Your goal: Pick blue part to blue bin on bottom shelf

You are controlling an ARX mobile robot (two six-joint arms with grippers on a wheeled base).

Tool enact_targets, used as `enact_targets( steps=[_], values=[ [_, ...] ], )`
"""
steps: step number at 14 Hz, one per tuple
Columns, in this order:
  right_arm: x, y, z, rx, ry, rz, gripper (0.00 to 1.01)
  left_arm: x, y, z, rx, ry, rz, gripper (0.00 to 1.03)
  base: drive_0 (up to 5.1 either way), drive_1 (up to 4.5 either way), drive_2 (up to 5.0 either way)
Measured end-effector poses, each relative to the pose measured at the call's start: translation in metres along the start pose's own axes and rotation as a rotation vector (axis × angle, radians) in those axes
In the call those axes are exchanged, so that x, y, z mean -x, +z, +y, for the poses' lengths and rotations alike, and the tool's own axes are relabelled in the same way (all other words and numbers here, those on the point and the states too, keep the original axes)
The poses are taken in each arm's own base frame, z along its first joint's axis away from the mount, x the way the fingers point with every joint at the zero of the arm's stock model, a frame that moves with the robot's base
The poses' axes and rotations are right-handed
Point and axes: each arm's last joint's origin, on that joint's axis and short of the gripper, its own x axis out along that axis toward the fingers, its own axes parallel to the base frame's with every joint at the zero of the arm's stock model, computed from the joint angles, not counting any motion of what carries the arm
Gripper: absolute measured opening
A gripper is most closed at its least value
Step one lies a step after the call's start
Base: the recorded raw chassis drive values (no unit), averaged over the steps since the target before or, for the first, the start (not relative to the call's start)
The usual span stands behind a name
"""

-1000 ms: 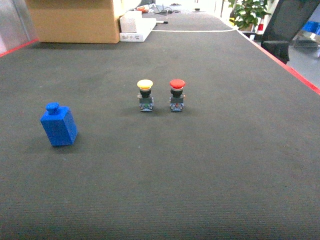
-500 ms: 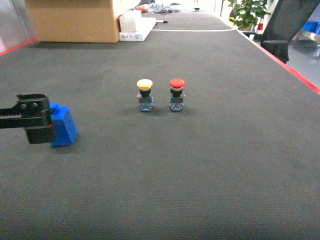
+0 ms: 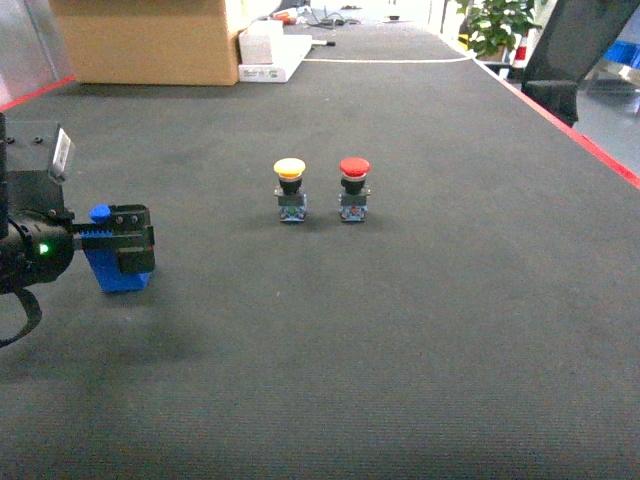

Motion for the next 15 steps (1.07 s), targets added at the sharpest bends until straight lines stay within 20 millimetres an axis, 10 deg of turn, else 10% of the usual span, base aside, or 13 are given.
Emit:
enact_targets(
  steps=[8, 10, 15],
  values=[
    [0.000, 0.000, 0.000, 0.000, 0.000, 0.000, 0.98, -0.037, 0.013, -0.008, 0.011, -0.031, 0.039, 0.96, 0.0, 0.00, 0.0],
    [0.000, 0.000, 0.000, 0.000, 0.000, 0.000, 0.98, -0.037, 0.009, -0.008, 0.050, -0.033, 0.075, 0.51, 0.0, 0.00, 0.0],
    [0.000, 0.000, 0.000, 0.000, 0.000, 0.000, 0.98, -0.012, 0.004, -0.007, 0.043, -0.027, 0.036, 0.45, 0.0, 0.00, 0.0]
  ],
)
